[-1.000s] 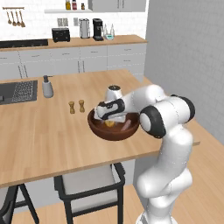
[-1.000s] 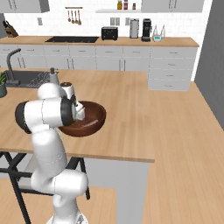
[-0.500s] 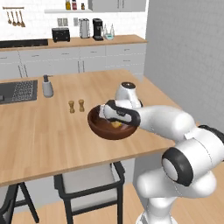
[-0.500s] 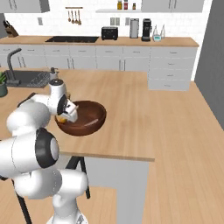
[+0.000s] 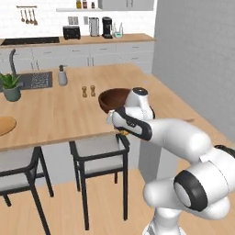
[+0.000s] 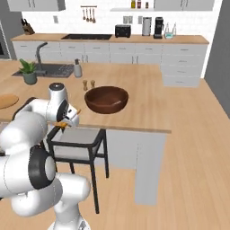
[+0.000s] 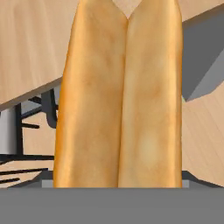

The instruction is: Place one bun and one sausage from the bowl on each plate.

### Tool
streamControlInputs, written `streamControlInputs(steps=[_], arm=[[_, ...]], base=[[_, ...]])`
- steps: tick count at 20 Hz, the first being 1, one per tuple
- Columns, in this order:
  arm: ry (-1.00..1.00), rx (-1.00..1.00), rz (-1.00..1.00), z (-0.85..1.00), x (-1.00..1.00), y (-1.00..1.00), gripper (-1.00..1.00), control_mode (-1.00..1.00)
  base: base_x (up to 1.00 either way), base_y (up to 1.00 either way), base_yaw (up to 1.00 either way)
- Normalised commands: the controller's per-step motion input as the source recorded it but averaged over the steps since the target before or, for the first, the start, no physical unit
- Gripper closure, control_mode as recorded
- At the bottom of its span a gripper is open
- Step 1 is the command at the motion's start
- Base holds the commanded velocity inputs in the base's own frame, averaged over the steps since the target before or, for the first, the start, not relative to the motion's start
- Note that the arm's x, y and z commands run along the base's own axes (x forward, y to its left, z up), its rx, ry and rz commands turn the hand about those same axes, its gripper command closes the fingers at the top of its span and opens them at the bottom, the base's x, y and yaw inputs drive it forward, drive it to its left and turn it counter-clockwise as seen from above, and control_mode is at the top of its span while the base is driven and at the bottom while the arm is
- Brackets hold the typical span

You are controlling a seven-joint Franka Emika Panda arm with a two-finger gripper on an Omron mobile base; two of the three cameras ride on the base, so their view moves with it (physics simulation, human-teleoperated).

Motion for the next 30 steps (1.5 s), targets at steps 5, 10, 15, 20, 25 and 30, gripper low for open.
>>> streamControlInputs(steps=[5, 10, 15, 20, 25, 30], arm=[[0.00, 0.00, 0.00, 0.00, 0.00, 0.00, 1.00, 1.00], [0.00, 0.00, 0.00, 0.00, 0.00, 0.00, 1.00, 1.00], [0.00, 0.00, 0.00, 0.00, 0.00, 0.00, 1.00, 1.00], [0.00, -0.02, -0.03, -0.02, 0.27, 0.21, 1.00, -1.00], [-0.08, -0.09, 0.03, -0.01, 0.61, 1.00, 1.00, -1.00], [-0.01, -0.09, 0.09, -0.31, 0.41, 1.00, 1.00, -1.00]], base=[[-0.12, 1.00, 0.05], [0.52, 1.00, 0.00], [0.94, 0.63, 0.00], [0.57, 0.13, -0.03], [0.00, 0.00, 0.00], [0.00, 0.00, 0.00]])
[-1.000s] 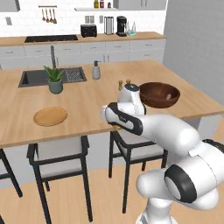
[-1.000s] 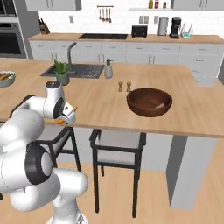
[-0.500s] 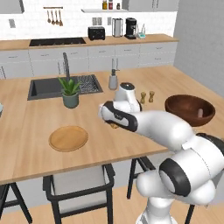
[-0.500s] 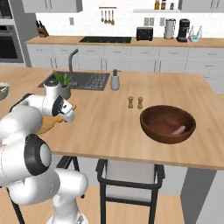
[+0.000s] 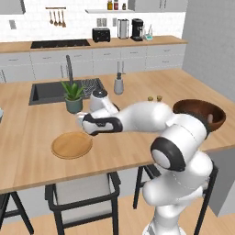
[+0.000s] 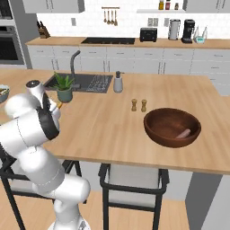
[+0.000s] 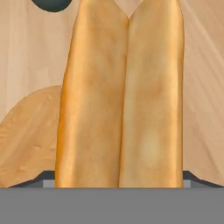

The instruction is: Place one bun and one sausage from the bowl on each plate.

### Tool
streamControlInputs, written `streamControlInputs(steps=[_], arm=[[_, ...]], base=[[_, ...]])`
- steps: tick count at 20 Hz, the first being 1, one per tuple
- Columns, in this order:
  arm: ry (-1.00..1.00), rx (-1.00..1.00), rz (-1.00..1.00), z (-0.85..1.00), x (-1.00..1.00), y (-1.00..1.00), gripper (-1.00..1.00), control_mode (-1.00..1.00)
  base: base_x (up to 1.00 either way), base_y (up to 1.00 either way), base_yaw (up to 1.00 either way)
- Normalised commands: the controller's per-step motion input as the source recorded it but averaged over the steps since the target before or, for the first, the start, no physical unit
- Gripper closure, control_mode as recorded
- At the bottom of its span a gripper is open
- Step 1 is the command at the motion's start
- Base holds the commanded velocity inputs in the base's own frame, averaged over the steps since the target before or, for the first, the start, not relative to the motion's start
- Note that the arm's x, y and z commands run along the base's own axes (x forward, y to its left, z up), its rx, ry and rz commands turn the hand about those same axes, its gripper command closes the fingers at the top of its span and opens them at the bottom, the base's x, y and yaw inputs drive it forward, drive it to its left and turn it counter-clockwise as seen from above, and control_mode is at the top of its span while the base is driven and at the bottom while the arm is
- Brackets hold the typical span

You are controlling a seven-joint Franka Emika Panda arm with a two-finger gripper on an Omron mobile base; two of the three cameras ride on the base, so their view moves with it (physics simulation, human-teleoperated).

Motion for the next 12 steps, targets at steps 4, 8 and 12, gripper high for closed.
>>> streamControlInputs(steps=[4, 8, 12], arm=[[0.02, -0.01, 0.04, -0.64, 0.27, 1.00, 1.00, -1.00], [0.17, 0.00, 0.04, -0.76, 0.21, 0.82, 1.00, -1.00], [0.13, 0.00, 0.01, -0.58, 0.27, 0.45, -1.00, -1.00]], base=[[0.00, 0.00, 0.00], [0.00, 0.00, 0.00], [0.00, 0.00, 0.00]])
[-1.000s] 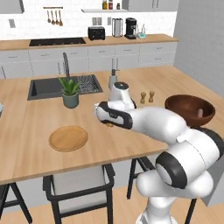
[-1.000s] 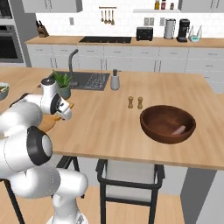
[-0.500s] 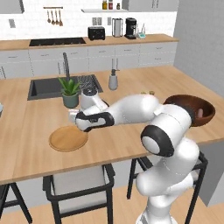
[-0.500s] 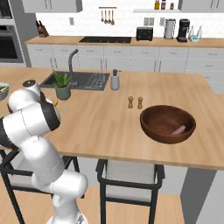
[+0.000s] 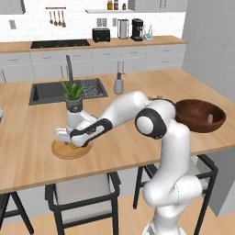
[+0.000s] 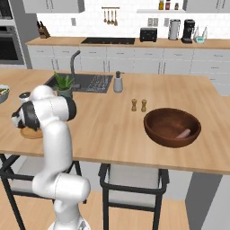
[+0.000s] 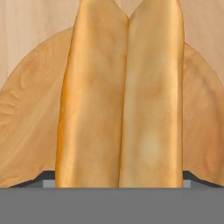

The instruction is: Place one bun and one sausage from the bowl on each plate.

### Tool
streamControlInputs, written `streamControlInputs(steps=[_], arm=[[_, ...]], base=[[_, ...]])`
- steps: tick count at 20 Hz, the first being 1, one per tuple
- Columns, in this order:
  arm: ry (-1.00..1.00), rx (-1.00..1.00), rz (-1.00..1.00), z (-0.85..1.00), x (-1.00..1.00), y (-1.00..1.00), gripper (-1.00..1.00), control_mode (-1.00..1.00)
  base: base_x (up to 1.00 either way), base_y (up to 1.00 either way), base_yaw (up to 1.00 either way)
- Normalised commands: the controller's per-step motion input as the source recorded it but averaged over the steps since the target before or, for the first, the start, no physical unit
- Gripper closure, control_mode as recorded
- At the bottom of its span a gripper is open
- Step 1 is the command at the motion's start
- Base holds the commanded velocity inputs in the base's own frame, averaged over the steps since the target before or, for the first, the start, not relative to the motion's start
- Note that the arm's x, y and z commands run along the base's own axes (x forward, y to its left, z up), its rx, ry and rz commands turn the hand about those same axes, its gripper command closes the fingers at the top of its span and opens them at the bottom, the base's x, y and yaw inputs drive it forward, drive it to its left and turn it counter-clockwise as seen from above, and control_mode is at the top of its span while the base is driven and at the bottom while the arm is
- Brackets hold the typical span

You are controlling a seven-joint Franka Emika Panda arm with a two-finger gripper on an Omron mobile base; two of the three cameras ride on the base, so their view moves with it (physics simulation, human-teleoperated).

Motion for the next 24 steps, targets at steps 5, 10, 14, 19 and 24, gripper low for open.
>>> streamControlInputs(steps=[5, 10, 14, 19, 24], arm=[[0.04, 0.00, 0.00, -0.03, 0.08, 0.03, -1.00, -1.00], [-0.03, 0.00, 0.00, 0.10, -0.01, 0.00, -1.00, -1.00], [-0.06, 0.00, 0.00, 0.13, -0.12, -0.07, -1.00, -1.00], [-0.17, 0.02, -0.01, 0.54, -0.77, -0.69, -1.00, -1.00], [-0.19, 0.02, 0.00, 0.78, -1.00, -1.00, -1.00, -1.00]], base=[[0.00, 0.00, 0.00], [0.00, 0.00, 0.00], [0.00, 0.00, 0.00], [0.00, 0.00, 0.00], [0.00, 0.00, 0.00]])
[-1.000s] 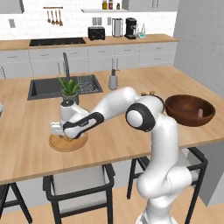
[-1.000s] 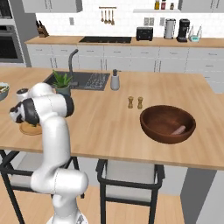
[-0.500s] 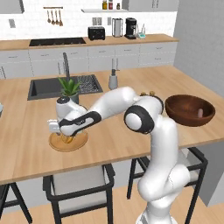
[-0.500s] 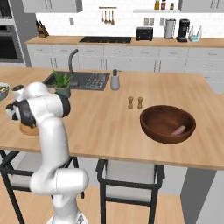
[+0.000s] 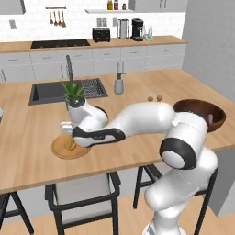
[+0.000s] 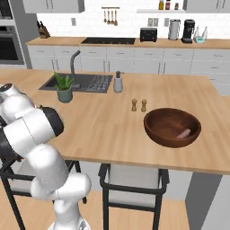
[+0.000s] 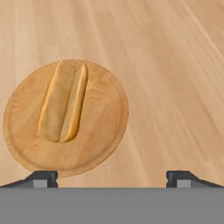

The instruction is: Place one bun and one sausage from the bowl on each plate.

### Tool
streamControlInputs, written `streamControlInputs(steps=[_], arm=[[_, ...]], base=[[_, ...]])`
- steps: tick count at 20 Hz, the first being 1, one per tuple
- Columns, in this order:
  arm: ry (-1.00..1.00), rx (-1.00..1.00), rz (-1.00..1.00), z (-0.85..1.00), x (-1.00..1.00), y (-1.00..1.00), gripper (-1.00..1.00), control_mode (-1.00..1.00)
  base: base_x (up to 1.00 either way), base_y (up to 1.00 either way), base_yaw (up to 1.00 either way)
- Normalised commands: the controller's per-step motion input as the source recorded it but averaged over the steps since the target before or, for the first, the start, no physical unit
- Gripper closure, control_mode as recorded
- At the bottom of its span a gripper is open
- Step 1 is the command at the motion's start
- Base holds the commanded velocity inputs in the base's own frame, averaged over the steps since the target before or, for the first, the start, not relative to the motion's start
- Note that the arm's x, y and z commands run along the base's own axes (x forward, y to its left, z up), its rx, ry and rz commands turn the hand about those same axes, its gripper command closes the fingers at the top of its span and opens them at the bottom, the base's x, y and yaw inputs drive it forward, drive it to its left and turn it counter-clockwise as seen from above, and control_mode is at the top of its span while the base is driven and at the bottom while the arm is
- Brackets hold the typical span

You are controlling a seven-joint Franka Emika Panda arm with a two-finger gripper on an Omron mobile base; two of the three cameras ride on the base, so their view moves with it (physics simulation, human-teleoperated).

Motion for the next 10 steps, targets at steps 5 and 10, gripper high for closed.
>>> streamControlInputs(steps=[5, 10], arm=[[-0.05, 0.00, 0.00, 0.77, -1.00, -0.96, -1.00, -1.00], [0.00, 0.01, 0.04, 0.37, -0.60, -0.60, -1.00, 1.00]], base=[[0.00, 0.00, 0.00], [-0.40, -0.40, 0.03]])
